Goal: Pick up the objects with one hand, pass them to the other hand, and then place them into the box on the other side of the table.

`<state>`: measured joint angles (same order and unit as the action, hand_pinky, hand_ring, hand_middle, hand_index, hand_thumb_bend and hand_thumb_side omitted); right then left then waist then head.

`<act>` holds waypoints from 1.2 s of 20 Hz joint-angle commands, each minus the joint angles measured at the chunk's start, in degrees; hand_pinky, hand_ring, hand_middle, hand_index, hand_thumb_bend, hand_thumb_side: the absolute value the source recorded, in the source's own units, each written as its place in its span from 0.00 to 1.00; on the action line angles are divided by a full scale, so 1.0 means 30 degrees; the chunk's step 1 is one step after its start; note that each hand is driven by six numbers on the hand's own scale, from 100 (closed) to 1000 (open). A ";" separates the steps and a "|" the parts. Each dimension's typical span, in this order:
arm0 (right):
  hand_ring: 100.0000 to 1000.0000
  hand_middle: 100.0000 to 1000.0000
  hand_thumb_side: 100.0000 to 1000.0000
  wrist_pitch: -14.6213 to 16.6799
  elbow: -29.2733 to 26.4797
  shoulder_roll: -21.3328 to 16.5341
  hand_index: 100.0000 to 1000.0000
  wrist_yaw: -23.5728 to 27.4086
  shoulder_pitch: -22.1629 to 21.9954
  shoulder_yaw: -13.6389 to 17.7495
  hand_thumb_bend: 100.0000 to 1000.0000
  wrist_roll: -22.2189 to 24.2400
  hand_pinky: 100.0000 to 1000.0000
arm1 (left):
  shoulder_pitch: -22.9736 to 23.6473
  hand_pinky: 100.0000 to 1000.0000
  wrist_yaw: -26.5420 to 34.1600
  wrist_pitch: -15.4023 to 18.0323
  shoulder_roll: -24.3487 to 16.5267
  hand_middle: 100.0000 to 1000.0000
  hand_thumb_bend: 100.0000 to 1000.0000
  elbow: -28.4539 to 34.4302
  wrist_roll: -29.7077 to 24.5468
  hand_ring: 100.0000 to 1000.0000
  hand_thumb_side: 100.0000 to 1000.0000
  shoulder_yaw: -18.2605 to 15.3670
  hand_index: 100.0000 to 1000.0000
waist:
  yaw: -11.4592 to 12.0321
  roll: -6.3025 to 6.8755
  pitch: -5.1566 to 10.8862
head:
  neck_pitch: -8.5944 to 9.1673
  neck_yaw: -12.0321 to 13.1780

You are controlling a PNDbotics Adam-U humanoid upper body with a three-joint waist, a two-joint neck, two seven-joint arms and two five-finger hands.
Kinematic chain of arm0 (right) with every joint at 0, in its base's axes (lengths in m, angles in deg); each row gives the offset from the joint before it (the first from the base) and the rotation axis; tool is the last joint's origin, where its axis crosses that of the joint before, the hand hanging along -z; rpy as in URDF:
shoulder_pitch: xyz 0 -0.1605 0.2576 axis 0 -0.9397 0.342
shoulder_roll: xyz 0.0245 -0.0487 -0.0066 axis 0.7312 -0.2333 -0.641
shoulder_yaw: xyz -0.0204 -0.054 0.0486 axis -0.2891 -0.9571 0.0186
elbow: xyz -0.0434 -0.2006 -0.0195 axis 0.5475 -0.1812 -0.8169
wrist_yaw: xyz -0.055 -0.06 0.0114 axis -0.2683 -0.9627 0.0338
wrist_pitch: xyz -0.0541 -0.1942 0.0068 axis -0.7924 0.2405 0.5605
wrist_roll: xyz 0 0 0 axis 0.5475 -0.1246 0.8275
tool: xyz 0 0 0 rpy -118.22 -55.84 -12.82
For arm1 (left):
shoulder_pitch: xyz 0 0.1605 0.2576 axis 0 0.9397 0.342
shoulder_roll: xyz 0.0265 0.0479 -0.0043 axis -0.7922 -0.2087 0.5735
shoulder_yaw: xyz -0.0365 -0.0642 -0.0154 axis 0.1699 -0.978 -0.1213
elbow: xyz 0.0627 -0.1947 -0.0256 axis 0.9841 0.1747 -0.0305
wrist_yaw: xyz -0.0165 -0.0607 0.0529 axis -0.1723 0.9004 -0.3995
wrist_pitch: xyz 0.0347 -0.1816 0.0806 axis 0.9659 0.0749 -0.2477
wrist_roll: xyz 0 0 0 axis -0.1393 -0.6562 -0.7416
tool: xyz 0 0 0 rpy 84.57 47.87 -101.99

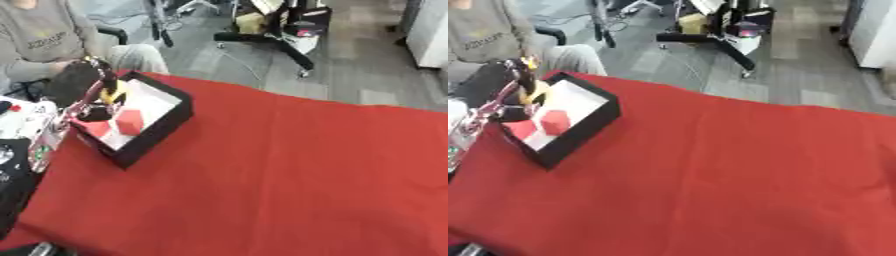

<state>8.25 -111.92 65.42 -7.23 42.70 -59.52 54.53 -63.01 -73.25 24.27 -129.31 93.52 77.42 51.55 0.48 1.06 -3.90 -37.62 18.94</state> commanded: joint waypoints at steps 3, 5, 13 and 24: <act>0.86 0.81 0.67 -0.0223 -0.0387 0.0155 0.77 -0.0487 0.0111 -0.0093 0.00 0.0305 0.68 | -0.1059 0.72 0.1176 -0.0165 -0.1469 0.81 0.77 -0.1662 0.1101 0.71 0.69 -0.0625 0.92 | -0.0289 0.0176 0.0411 | 0.0412 0.0015; 0.86 0.81 0.67 -0.0262 -0.0387 0.0293 0.77 -0.0656 0.0070 -0.0060 0.00 0.0313 0.68 | -0.1212 0.73 0.1771 -0.0507 -0.1788 0.84 0.86 -0.0947 0.1507 0.74 0.75 -0.0848 0.96 | -0.0359 0.0142 0.0355 | 0.0439 -0.0019; 0.86 0.81 0.66 -0.0728 -0.0387 0.0944 0.76 -0.1308 -0.0181 0.0279 0.00 0.0022 0.67 | -0.0659 0.58 0.6698 -0.2175 -0.2508 0.74 0.59 0.5436 0.4459 0.65 0.62 -0.2557 0.88 | -0.0407 0.0016 0.0311 | 0.0170 -0.0354; 0.90 0.85 0.60 0.0308 -0.0387 0.2140 0.77 -0.2845 -0.0771 0.2230 0.00 -0.3561 0.67 | 0.5593 0.47 1.6986 -0.0436 0.3692 0.68 0.33 1.6786 0.5093 0.57 0.63 -0.4491 0.83 | -0.0194 -0.0201 0.0352 | -0.1345 -0.3858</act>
<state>8.61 -111.92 72.15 -14.96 40.20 -53.97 45.55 -46.07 -23.79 22.81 -119.11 140.47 92.56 39.26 -0.07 1.03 -3.90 -40.91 8.98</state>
